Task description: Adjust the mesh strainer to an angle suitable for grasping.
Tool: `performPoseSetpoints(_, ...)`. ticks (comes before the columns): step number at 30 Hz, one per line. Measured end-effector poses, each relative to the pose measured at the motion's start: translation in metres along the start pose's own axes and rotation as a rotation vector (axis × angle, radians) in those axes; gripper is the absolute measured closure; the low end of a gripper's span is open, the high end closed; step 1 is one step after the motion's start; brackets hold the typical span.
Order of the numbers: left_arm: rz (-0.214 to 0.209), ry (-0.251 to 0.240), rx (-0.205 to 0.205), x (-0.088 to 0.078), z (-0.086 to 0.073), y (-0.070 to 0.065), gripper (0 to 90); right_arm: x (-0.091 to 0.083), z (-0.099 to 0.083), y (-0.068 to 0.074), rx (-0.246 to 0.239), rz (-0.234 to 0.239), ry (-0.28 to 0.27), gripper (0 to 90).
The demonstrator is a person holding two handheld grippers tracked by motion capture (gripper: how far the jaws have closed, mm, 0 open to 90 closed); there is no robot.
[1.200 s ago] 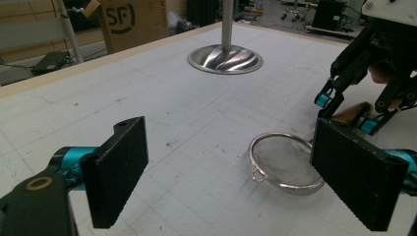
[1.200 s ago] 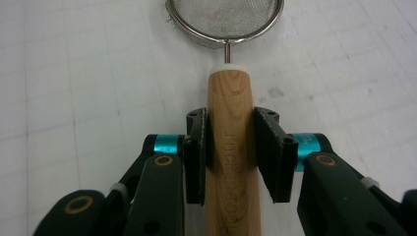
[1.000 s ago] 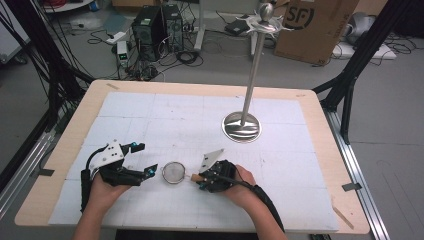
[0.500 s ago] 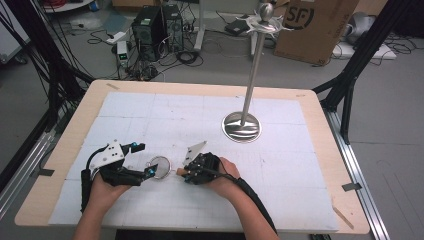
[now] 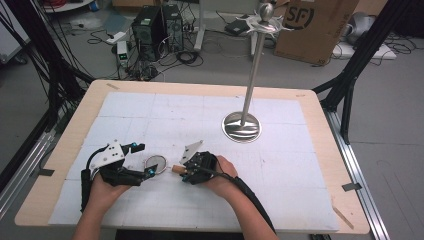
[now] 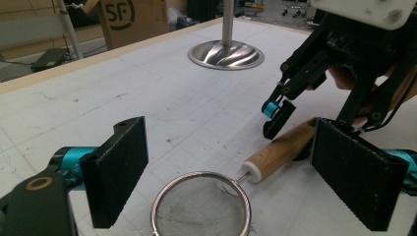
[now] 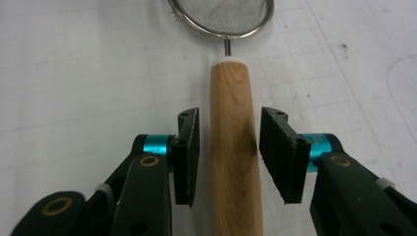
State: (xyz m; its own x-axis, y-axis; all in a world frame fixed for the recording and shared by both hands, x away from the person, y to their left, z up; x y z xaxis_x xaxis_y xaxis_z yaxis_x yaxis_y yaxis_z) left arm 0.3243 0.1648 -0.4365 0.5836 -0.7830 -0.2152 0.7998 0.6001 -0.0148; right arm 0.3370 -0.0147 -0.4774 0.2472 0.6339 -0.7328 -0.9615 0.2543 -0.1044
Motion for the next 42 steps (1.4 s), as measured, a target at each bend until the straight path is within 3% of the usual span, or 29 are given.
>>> performPoseSetpoints(8, 0.002, 0.006, 0.001, 0.001, -0.001, 0.000, 15.1, -0.022, -0.025, 0.000, 0.034, -0.048, -0.003, 55.2)
performPoseSetpoints(13, 0.002, 0.010, 0.002, 0.002, -0.002, -0.001, 15.1, -0.027, -0.039, -0.007, 0.071, -0.065, 0.004, 53.9)
performPoseSetpoints(21, 0.001, 0.014, -0.001, 0.002, -0.002, -0.001, 15.1, -0.028, -0.046, -0.031, 0.133, -0.145, -0.015, 53.8)
performPoseSetpoints(29, 0.000, 0.015, 0.002, 0.003, -0.002, -0.001, 15.1, -0.025, -0.048, -0.049, 0.183, -0.192, -0.036, 54.1)
performPoseSetpoints(37, 0.003, 0.019, -0.004, 0.002, -0.004, 0.000, 15.1, -0.026, -0.049, -0.051, 0.216, -0.176, -0.030, 51.3)
performPoseSetpoints(42, 0.005, 0.022, -0.006, 0.001, -0.004, 0.001, 15.0, -0.042, -0.049, -0.045, 0.225, -0.159, -0.059, 46.9)
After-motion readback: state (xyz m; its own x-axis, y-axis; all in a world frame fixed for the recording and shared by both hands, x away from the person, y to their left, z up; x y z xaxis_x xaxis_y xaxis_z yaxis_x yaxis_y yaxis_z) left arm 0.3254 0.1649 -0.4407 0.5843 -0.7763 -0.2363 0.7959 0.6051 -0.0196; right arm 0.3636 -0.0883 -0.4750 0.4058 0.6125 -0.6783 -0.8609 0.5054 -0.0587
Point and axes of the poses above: each handheld gripper's, and its own axes: x roughly forward along the jaws, z roughly out of its top, y roughly to its left, the point moved 7 cm from there along x, roughly forward along the jaws, and after that the axes turned 4 degrees about -y, right-handed, at the moved point
